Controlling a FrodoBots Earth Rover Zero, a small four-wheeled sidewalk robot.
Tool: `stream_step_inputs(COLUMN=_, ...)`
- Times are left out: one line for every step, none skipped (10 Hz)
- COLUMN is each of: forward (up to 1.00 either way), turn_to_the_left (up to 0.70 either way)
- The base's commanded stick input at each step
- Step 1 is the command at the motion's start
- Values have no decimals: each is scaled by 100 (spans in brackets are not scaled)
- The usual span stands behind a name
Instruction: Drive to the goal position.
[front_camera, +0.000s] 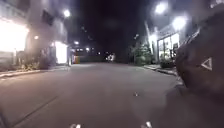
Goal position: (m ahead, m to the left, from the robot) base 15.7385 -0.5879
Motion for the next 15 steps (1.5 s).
stream_step_inputs(forward=100, turn_to_the_left=0)
stream_step_inputs(forward=100, turn_to_the_left=0)
stream_step_inputs(forward=100, turn_to_the_left=0)
stream_step_inputs(forward=100, turn_to_the_left=0)
stream_step_inputs(forward=100, turn_to_the_left=-1)
stream_step_inputs(forward=100, turn_to_the_left=-19)
stream_step_inputs(forward=100, turn_to_the_left=-40)
stream_step_inputs(forward=100, turn_to_the_left=-40)
stream_step_inputs(forward=100, turn_to_the_left=-1)
stream_step_inputs(forward=100, turn_to_the_left=0)
stream_step_inputs(forward=100, turn_to_the_left=0)
stream_step_inputs(forward=100, turn_to_the_left=0)
stream_step_inputs(forward=100, turn_to_the_left=0)
stream_step_inputs(forward=100, turn_to_the_left=0)
stream_step_inputs(forward=100, turn_to_the_left=0)
